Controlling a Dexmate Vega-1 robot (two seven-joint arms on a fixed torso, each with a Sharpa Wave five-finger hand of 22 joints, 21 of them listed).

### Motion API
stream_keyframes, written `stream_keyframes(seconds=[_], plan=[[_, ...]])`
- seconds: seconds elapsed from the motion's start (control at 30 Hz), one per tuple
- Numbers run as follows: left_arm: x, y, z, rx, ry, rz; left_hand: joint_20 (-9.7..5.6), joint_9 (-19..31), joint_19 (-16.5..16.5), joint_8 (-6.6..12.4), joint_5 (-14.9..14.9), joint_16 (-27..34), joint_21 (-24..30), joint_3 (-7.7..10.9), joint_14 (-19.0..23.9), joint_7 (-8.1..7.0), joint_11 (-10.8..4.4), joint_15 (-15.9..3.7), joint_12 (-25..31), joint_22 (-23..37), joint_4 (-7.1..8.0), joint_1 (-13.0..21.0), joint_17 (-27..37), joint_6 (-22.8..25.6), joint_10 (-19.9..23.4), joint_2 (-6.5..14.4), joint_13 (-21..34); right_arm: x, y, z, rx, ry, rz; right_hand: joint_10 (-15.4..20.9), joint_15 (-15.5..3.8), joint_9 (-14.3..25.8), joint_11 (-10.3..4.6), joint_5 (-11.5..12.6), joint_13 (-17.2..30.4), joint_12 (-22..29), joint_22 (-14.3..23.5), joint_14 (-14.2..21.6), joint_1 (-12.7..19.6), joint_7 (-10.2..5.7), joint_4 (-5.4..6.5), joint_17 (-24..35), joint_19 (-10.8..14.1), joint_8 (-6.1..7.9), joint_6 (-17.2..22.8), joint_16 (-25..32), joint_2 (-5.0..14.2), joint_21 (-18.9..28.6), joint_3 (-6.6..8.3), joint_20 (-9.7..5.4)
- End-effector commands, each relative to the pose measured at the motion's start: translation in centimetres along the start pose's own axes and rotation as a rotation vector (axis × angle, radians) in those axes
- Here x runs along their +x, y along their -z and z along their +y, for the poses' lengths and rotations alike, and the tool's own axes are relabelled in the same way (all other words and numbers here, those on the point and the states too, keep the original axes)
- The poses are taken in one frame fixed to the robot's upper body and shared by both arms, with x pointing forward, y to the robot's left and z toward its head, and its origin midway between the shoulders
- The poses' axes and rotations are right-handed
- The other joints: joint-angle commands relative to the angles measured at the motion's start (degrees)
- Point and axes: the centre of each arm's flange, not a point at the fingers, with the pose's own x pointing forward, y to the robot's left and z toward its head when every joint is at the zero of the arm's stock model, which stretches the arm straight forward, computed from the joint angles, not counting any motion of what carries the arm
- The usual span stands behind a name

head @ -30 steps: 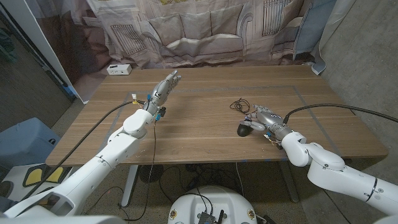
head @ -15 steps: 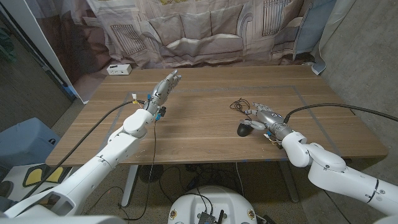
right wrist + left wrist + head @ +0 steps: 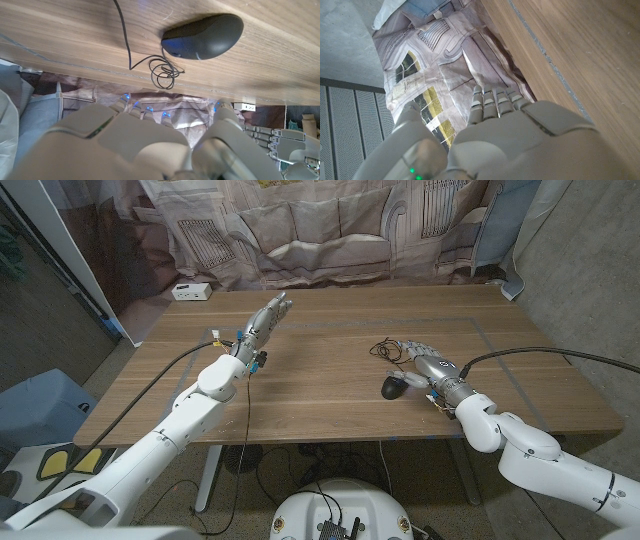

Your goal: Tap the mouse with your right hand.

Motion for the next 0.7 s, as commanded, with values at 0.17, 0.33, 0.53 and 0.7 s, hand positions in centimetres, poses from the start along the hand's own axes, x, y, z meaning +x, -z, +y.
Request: stream_keyframes(seconds=[0.17, 0.33, 0.53, 0.7], plan=[[-0.2, -0.1, 0.0, -0.002, 0.005, -0.001, 0.06, 0.2, -0.2, 0.02, -0.1, 0.2, 0.3, 0.07, 0.4, -0.16, -0.24, -0.05, 0.1, 0.3, -0.33, 0.1, 0.3, 0.3, 0.1, 0.7, 0.3, -0.5, -0.2, -0.9, 0.074, 0.050, -0.022, -0.9, -0.23, 0.0, -0.05, -0.1, 0.2, 0.3, 0.3, -7.0, 0.2, 1.21, 0.29, 0.3, -0.5, 0.65, 0.5, 0.2, -0.24, 0.4, 0.27, -0.15], [-0.2, 0.1, -0.1, -0.007, 0.013, 0.002, -0.30, 0.2, -0.1, 0.01, -0.1, 0.1, 0.3, 0.09, 0.3, -0.28, -0.23, -0.08, 0.1, 0.3, -0.35, 0.1, 0.3, 0.3, 0.0, 0.7, 0.3, -0.4, 0.0, -1.2, 0.138, 0.098, -0.031, 1.9, -2.30, -0.1, -1.13, 0.0, 0.0, 1.2, 0.1, -3.7, 0.4, 1.70, 0.00, 0.0, 2.8, 1.96, 4.3, 1.0, -0.81, 1.1, 0.19, -2.66], [-0.1, 0.1, -0.2, -0.006, 0.010, -0.002, -0.42, 0.3, -0.2, -0.05, -0.1, 0.1, 0.3, 0.13, 0.1, -0.29, -0.52, -0.01, 0.1, 0.3, -0.39, 0.2, 0.3, 0.1, 0.0, 0.8, 0.3, -0.1, 0.2, -1.8, 0.198, 0.131, -0.040, 3.6, -3.01, -0.1, -0.41, 0.1, -0.3, 1.3, 0.0, -1.3, 1.0, 2.50, -0.30, -0.4, 7.3, 2.57, 7.8, 1.2, -1.21, 2.0, 0.23, -6.12], [0.1, 0.1, -0.1, -0.008, 0.012, 0.000, -0.49, 0.3, 0.0, -0.37, 0.0, 0.1, 0.4, 0.18, 0.1, -0.18, -0.29, -0.03, 0.0, 0.3, -0.44, 0.2, 0.3, -0.7, -0.1, 0.8, 0.3, 0.2, 0.4, -2.3, 0.237, 0.164, -0.043, 3.3, -2.29, -0.1, 0.70, 0.1, -0.3, 1.0, 0.0, -0.7, 0.9, 4.01, -0.28, -0.5, 10.2, 1.83, 6.9, 1.1, -1.61, 2.6, 0.02, -6.52]])
